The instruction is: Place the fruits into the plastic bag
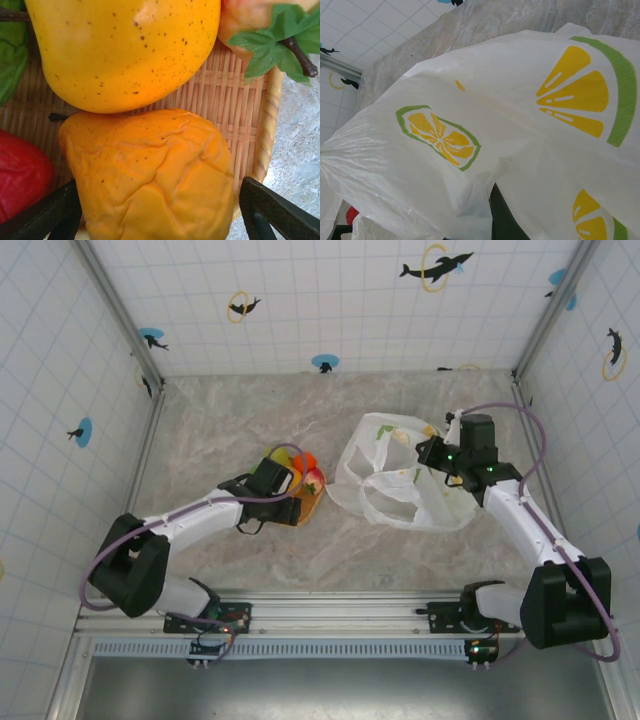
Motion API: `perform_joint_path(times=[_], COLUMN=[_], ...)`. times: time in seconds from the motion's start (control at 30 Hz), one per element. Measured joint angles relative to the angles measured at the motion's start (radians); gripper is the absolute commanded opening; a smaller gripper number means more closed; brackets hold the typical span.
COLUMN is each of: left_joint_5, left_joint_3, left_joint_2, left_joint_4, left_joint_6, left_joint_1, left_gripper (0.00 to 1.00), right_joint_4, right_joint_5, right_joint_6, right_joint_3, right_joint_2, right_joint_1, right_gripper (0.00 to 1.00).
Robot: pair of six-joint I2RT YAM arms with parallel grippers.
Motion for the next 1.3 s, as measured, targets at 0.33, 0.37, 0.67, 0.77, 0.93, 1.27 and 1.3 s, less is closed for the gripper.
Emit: perform_joint_path(times=[0.33, 0.37, 0.67, 0.77, 0.93, 1.27, 1.3], left_joint_5=[0.000, 0.000, 0.000, 0.001, 0.036, 0.236, 0.253], left_joint_3=[0.000, 0.000, -0.010, -0.025, -0.041, -0.037, -0.031], left_joint_2=[0.011, 0.011, -0.063, -0.118, -0.212, -0.330, -0.323], left_joint_4=[0.028, 0.029, 0.015, 0.005, -0.014, 0.075, 0.089], left_joint_6=[-0.001, -0.001, -0.019, -0.020, -0.021, -0.018, -0.018], left_joint_1=[0.000, 0.000, 0.000, 0.000, 0.000, -0.116, -0.138], left_gripper=[0.67, 0.66, 0.61, 0.60, 0.60, 0.58, 0.58], right_joint_4=[0.001, 0.001, 0.002, 0.002, 0.004, 0.010, 0.011], right_joint_5=[-0.003, -0.003, -0.004, -0.005, -0.008, -0.018, -0.019], right_joint_6=[0.000, 0.000, 0.000, 0.000, 0.004, 0.017, 0.019], right_joint_3=[-0.004, -0.005, -0.016, -0.018, -0.020, -0.022, -0.022], right_joint_2=[-0.008, -0.010, -0.011, -0.011, -0.011, -0.011, -0.011], right_joint_1=[-0.002, -0.005, -0.006, -0.006, -0.006, -0.005, -0.004], right_gripper=[0.00, 0.00, 0.00, 0.00, 0.00, 0.00, 0.00])
